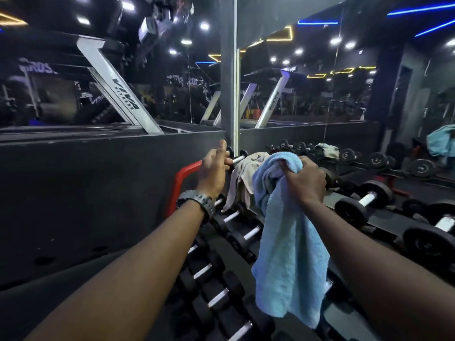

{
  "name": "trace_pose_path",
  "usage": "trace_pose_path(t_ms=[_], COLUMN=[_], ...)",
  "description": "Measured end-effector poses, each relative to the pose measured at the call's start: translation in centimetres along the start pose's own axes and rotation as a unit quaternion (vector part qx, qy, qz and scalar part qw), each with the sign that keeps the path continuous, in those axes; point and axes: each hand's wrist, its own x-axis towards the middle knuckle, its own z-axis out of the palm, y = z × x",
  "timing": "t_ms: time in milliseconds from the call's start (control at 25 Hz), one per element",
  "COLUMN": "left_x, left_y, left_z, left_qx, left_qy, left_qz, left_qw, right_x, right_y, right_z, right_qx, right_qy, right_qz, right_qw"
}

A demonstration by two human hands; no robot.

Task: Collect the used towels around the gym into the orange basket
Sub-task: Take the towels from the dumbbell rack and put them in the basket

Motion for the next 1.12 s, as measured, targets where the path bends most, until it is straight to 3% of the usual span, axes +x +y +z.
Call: trace_pose_path(t_ms=[360, 880, 1120], left_x=[17.4, 43.6, 52.9], left_y=[-8.8, -24.9, -31.5], left_z=[1.4, -0.9, 4.1], left_qx=[-0.018, -0.081, -0.116], left_qy=[-0.044, -0.183, -0.229], left_qz=[-0.008, -0.015, -0.026], left_qw=[0.999, 0.98, 0.966], right_x=[8.7, 17.0, 21.6], right_y=[1.7, 1.6, 5.1], right_z=[13.9, 35.8, 43.1], right_qx=[-0.04, -0.16, -0.2], right_qy=[0.004, 0.11, 0.157], right_qz=[0.03, 0.132, 0.148], right_qw=[0.999, 0.972, 0.956])
